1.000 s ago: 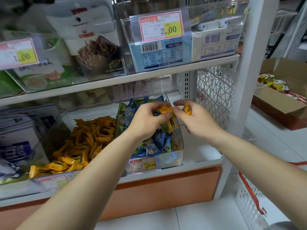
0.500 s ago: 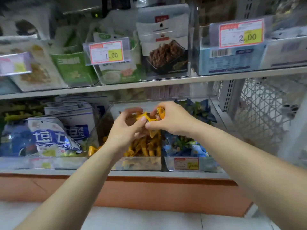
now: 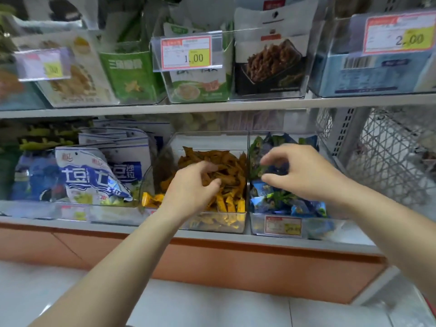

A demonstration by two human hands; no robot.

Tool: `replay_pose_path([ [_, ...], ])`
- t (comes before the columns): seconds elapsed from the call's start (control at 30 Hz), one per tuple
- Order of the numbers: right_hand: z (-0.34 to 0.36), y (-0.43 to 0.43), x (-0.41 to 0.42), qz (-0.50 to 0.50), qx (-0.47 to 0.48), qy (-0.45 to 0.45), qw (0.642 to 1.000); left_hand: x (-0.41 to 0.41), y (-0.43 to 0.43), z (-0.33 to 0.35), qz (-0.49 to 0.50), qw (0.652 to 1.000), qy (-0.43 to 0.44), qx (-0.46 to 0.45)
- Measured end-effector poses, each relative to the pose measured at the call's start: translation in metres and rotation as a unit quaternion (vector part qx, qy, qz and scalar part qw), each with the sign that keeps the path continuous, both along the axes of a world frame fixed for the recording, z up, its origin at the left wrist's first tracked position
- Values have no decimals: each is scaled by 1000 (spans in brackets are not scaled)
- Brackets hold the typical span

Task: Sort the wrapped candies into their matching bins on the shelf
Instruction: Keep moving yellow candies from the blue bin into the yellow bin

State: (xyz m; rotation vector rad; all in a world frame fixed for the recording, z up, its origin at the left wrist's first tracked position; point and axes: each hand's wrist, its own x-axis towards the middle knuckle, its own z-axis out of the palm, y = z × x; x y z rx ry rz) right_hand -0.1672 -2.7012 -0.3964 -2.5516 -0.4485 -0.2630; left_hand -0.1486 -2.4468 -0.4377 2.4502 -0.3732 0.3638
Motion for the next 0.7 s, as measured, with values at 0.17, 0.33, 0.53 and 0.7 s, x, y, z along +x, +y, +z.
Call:
replay_pose_path([
  [0.17,-9,-76,-30,-96,50,-28,994,-34,-74,12,-156,986,5,52],
  [0.33,-32,-120,-27,-191,133,-49,971,-40,-161,10,-263,962,36,69],
  [0.53,-62,-131,-23,-159,182,33,970,-19,-213,-9,-293,937,93,165],
  [0.7,-69,-139,-21,-145,140,40,979,-10,-198,-26,-293,855,-63,424],
])
